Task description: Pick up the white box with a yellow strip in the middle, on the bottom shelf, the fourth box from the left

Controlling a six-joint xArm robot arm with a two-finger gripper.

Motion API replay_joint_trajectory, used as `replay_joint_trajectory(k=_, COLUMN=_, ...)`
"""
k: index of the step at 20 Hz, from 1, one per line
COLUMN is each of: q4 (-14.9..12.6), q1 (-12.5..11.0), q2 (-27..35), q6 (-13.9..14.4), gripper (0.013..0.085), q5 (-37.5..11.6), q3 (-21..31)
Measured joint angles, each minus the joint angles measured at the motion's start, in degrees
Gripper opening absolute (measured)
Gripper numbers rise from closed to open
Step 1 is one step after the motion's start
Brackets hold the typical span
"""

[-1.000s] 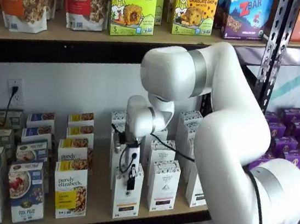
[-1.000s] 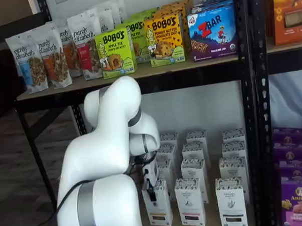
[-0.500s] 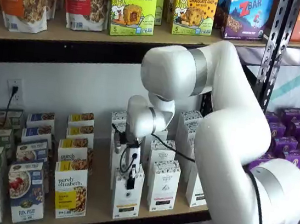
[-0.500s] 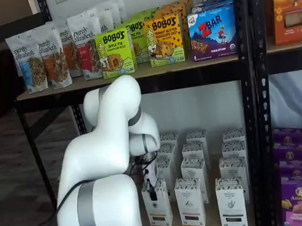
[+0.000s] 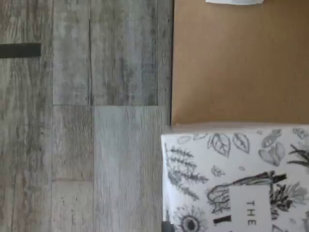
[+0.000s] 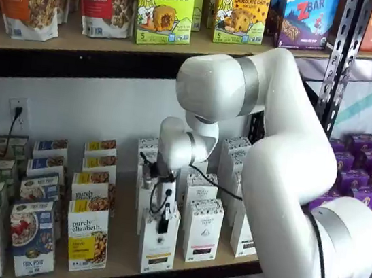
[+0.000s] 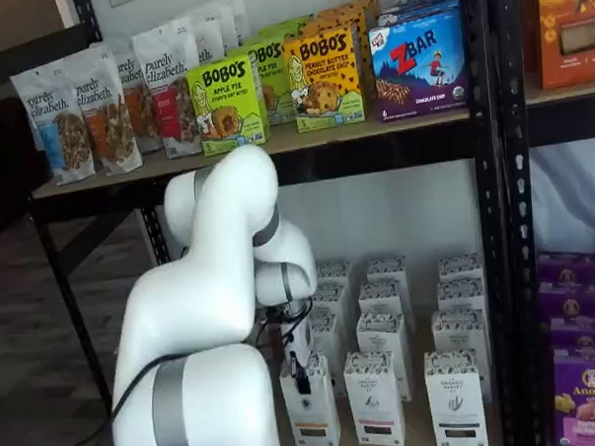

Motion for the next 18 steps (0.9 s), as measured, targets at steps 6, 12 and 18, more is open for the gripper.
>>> replay_joint_trajectory(k=6, q4=0.80, q1=0.08, q2=-2.25, q6=-0.62, gripper=0.0450, q5=-0.09, q3=3.06)
replay_joint_trajectory(k=12, q4=1.82, q1=0.80, q2=-6.39, q6=-0.89, gripper=0.0450, q5=-2.27, q3=9.70)
replay_joint_trajectory(k=18, q4=3.81, q1=1.93, q2=-12.02, q6=-1.72, gripper=0.0450, q5=-6.57, q3=19.13)
